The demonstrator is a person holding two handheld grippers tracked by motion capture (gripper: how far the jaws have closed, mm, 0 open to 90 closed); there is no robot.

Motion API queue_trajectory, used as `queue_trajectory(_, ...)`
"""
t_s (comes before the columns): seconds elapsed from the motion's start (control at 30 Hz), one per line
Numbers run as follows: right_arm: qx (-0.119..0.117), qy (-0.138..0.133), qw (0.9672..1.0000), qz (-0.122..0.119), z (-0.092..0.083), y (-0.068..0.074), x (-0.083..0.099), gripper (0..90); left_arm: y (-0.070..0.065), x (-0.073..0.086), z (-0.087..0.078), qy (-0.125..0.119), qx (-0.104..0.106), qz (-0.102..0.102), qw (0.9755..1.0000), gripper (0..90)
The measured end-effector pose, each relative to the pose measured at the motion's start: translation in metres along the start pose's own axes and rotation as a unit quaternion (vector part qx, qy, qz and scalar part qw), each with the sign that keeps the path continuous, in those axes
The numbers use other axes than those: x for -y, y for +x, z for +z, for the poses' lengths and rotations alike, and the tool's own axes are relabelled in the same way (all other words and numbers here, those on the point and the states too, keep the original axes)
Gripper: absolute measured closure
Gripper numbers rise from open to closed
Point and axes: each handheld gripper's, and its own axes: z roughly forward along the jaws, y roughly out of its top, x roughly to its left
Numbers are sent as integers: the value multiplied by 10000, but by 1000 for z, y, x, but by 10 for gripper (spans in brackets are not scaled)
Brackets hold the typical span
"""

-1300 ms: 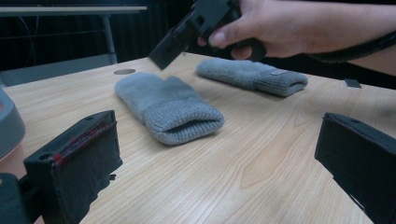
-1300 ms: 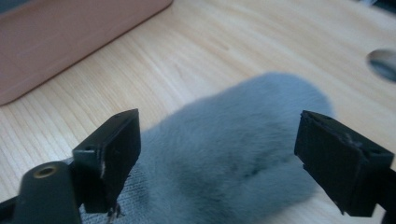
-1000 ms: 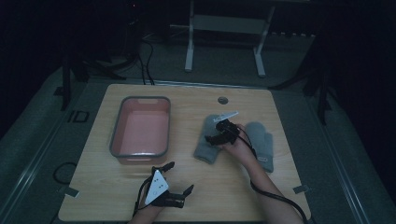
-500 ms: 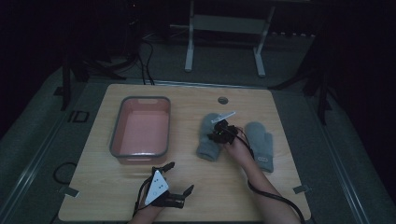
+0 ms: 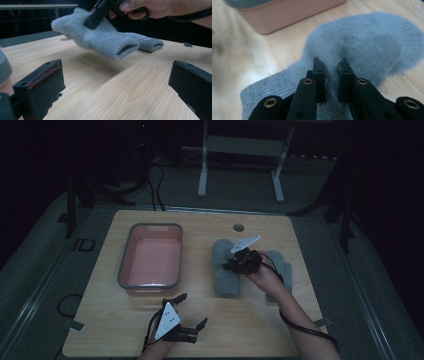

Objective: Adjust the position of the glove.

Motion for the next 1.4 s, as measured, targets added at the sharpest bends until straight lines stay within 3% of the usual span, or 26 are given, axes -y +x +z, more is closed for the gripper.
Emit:
queue_trajectory(0.13, -79, 100, 9999, -101, -2, 4, 8, 800, 0, 0, 0, 2, -1, -1, 10000, 3)
queue_trajectory(0.33, -142, 267, 9994, 156, 10, 3, 29, 799, 0, 0, 0, -4, 6, 8, 10000, 3)
queue_trajectory(0.53, -101, 467, 9986, 245, 26, 1, 43, 778, 0, 0, 0, -7, 5, 5, 10000, 3)
queue_trajectory(0.73, -136, 657, 9969, 411, 35, -5, 53, 536, 0, 0, 0, -5, 12, -2, 10000, 3)
queue_trajectory(0.83, -208, 739, 9957, 515, 38, -6, 56, 455, 0, 0, 0, -5, 15, -1, 10000, 3)
queue_trajectory(1.13, -108, 527, 9968, 583, 31, -1, 59, 349, 0, 0, 0, -6, 23, -4, 10000, 3)
queue_trajectory(1.33, 59, 182, 9970, 744, 7, 1, 61, 358, 0, 0, 0, -14, 19, 5, 10000, 3)
queue_trajectory(1.4, 228, 102, 9959, 869, -3, -2, 64, 366, 0, 0, 0, -15, 16, 6, 10000, 3)
